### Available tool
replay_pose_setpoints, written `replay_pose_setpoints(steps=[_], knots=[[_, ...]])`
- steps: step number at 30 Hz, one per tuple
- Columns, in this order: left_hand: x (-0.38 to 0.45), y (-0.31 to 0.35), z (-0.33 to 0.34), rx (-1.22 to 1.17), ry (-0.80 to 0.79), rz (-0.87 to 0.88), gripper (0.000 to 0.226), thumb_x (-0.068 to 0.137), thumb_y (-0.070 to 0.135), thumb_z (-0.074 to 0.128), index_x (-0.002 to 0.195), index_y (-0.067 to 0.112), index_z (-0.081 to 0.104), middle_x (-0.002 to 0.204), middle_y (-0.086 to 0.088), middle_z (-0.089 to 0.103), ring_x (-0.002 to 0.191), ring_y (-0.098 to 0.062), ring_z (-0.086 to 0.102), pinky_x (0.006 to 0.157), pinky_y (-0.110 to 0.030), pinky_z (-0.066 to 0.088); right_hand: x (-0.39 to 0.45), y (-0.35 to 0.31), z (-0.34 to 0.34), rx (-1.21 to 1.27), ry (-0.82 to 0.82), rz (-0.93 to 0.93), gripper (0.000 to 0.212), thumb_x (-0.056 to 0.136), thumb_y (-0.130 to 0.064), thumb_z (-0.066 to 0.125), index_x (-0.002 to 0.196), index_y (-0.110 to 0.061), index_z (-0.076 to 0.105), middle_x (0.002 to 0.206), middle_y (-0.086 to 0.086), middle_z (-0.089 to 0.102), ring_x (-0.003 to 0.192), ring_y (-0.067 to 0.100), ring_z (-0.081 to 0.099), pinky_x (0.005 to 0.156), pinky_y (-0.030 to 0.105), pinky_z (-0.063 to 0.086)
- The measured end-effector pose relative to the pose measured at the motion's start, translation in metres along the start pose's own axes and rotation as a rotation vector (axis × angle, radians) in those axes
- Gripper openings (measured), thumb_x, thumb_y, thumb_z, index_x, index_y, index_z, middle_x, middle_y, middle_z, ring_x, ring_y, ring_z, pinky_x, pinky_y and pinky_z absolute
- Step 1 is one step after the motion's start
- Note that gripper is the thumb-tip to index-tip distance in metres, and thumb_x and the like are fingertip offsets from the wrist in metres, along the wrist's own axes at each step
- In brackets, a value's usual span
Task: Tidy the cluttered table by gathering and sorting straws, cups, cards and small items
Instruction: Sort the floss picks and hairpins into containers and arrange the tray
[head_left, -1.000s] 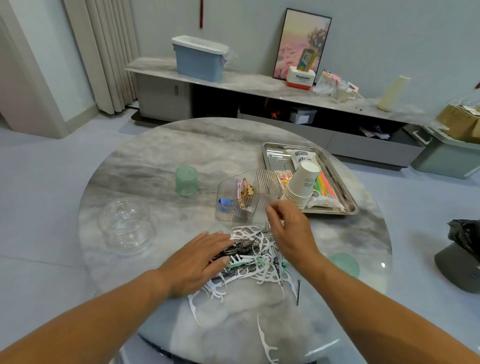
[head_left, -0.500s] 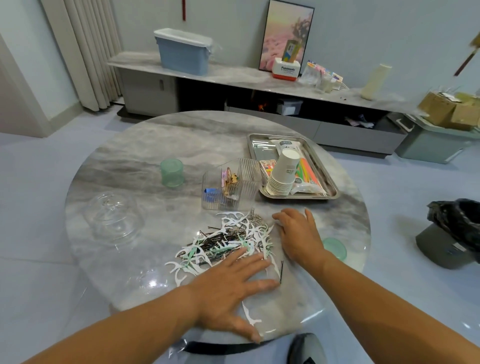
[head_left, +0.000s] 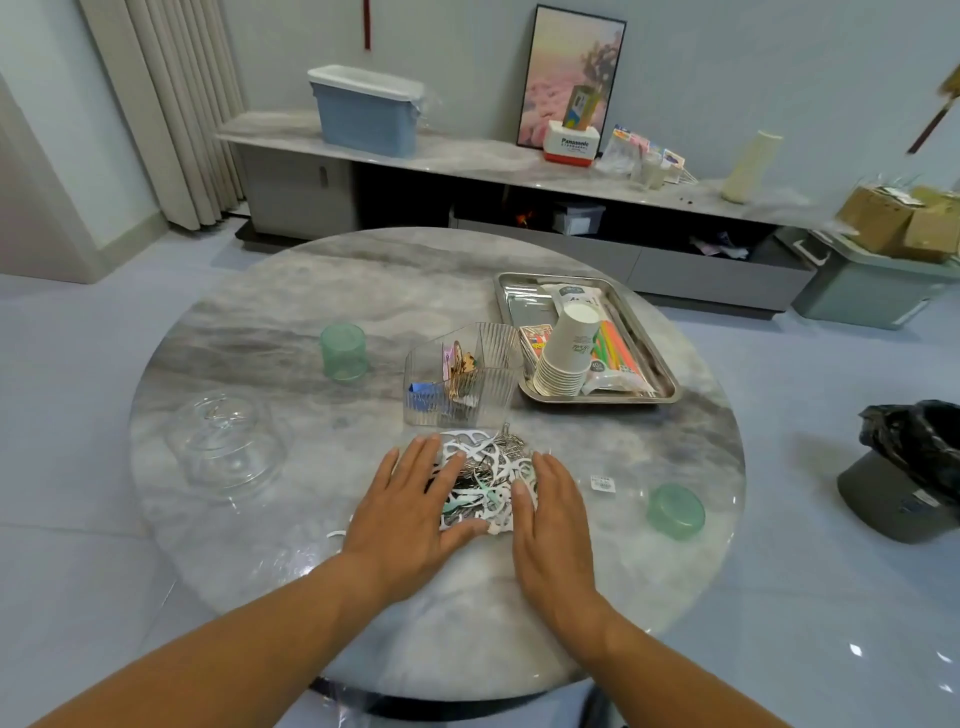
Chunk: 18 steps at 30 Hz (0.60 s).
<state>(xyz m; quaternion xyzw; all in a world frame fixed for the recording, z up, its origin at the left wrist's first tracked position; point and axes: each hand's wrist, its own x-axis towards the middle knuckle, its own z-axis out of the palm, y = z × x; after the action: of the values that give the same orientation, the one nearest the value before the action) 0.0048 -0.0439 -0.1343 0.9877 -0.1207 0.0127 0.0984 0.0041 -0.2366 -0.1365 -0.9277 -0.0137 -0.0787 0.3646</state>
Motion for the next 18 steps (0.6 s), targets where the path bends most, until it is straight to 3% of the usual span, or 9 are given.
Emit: replay_pose_setpoints(steps=[3,7,10,13,18], knots=[[-0.008,-0.015,0.000,-0.035,0.006,-0.071,0.093,0.085,0.085,-0.004,0.162,0.033,-0.002,0.170,-0.001,-0.009,0.155,-0.016,-0.016,0.124,-0.036,-0.013,0.006,-0.006,0.008,-0.078,-0.012,0.035,0.060,0.107,-0.051,0.027,0.159,-0.022,0.028,0.165,-0.004,0.026,0.153,0.010,0.015,0.127,0.037,0.009],[-0.014,-0.028,0.004,-0.087,-0.015,-0.136,0.090,0.086,0.082,-0.005,0.162,0.035,0.002,0.170,0.003,-0.007,0.155,-0.011,-0.013,0.124,-0.033,-0.013,0.009,-0.023,0.022,0.025,-0.107,0.038,0.063,0.105,-0.056,0.029,0.160,-0.025,0.027,0.166,-0.008,0.024,0.153,0.008,0.016,0.126,0.032,0.013],[-0.012,-0.035,0.005,-0.147,-0.027,-0.071,0.083,0.090,0.080,-0.003,0.161,0.038,0.004,0.169,0.010,-0.004,0.153,-0.002,-0.016,0.124,-0.033,-0.013,0.018,-0.030,0.029,0.004,-0.109,-0.021,0.063,0.104,-0.058,0.029,0.157,-0.024,0.033,0.165,-0.007,0.028,0.151,0.008,0.020,0.123,0.027,0.014],[-0.005,-0.043,0.001,-0.212,-0.041,0.003,0.081,0.090,0.083,0.000,0.160,0.042,0.004,0.168,0.017,-0.001,0.150,0.007,-0.013,0.124,-0.028,-0.012,0.050,-0.028,0.020,-0.108,-0.066,-0.072,0.066,0.104,-0.060,0.026,0.157,-0.022,0.032,0.166,-0.003,0.026,0.153,0.013,0.018,0.125,0.033,0.014],[0.021,-0.048,-0.008,-0.274,-0.116,0.061,0.083,0.090,0.085,0.009,0.160,0.042,0.005,0.168,0.020,-0.001,0.150,0.008,-0.008,0.124,-0.025,-0.008,0.088,-0.011,0.009,-0.201,-0.288,-0.072,0.070,0.104,-0.061,0.024,0.159,-0.019,0.028,0.167,0.000,0.023,0.154,0.014,0.015,0.127,0.040,0.013]])
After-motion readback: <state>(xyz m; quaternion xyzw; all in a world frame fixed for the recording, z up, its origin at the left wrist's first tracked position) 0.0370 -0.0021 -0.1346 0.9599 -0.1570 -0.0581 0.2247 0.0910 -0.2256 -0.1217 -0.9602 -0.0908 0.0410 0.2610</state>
